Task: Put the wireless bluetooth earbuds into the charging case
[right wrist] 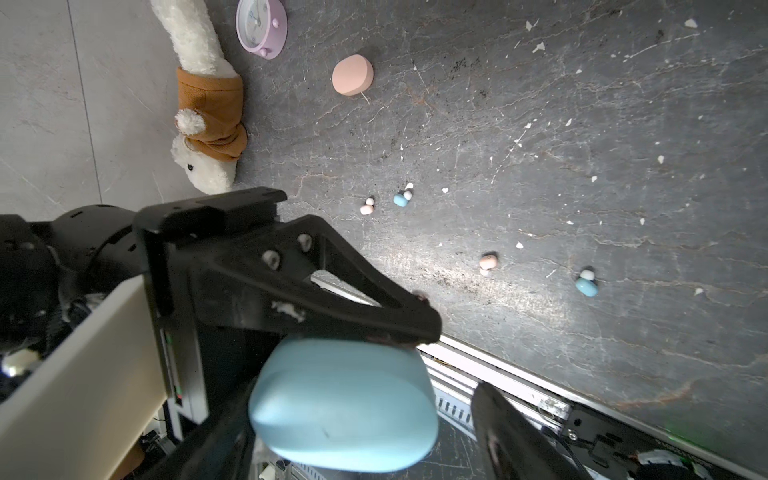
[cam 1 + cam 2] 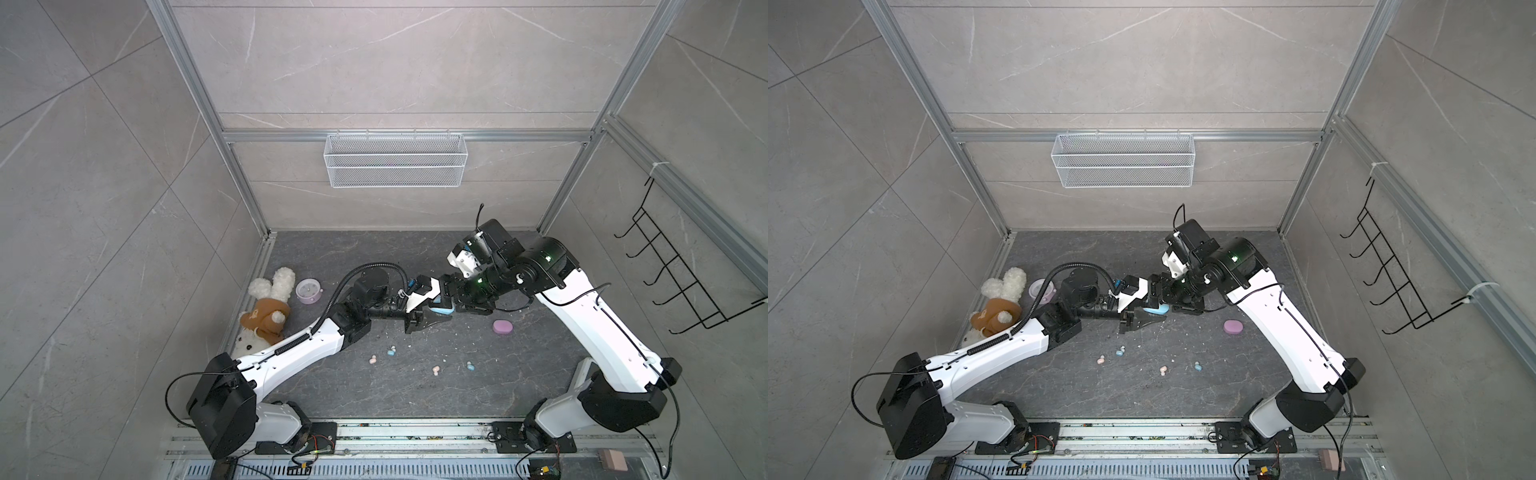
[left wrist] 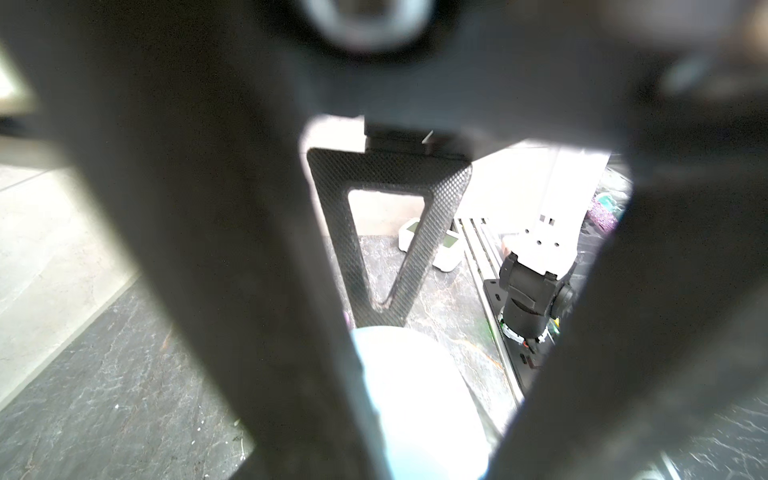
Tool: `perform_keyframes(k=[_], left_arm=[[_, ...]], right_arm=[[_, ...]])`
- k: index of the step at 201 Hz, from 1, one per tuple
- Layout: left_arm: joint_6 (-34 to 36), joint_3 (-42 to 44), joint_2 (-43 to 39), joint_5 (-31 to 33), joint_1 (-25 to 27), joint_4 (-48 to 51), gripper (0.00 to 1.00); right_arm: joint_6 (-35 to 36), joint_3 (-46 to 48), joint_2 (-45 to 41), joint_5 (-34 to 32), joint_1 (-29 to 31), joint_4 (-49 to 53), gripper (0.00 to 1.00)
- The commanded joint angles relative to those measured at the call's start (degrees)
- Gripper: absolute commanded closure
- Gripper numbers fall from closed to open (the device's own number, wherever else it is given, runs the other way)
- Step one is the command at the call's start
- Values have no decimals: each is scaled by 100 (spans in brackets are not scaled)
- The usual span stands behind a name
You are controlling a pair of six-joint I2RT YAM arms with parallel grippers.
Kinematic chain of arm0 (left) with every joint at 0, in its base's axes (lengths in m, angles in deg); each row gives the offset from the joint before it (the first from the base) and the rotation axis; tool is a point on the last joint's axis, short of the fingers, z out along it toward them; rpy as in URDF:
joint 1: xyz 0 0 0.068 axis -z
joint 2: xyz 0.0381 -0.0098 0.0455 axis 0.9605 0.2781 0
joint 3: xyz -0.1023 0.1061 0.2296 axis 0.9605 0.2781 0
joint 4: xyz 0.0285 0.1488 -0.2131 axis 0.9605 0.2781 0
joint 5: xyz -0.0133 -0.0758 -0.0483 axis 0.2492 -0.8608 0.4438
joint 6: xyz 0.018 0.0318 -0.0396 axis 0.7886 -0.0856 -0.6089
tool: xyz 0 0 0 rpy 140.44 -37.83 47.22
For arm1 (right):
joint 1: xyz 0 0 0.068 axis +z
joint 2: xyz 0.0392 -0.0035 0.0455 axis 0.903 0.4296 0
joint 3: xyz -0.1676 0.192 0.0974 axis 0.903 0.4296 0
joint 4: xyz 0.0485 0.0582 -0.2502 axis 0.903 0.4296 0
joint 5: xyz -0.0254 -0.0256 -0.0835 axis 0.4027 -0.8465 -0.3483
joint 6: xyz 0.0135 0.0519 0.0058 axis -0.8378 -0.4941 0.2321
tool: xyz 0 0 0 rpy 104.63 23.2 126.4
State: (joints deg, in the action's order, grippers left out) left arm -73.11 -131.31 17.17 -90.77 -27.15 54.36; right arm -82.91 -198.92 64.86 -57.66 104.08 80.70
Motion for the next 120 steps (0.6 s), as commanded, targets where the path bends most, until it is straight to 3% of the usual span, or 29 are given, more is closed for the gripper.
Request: perform_keyframes(k=[1,56,87,120], left_arm=[[-94,-5,-186,-112,43,-235,70],[-397,83,-296,-147,24,-334,71],[-834,92,-341,-365,-5,-369,72],[-1219,27,-332,-749,-25,-378,72]], right_arm=[[-99,182,-292,169,-84,-381,16],[73,450,-673,263,-444,-359,14],[1170,431,-1034,-354,-519,-253,14],[2198,1008,-1669,-308,-241,-984,16]])
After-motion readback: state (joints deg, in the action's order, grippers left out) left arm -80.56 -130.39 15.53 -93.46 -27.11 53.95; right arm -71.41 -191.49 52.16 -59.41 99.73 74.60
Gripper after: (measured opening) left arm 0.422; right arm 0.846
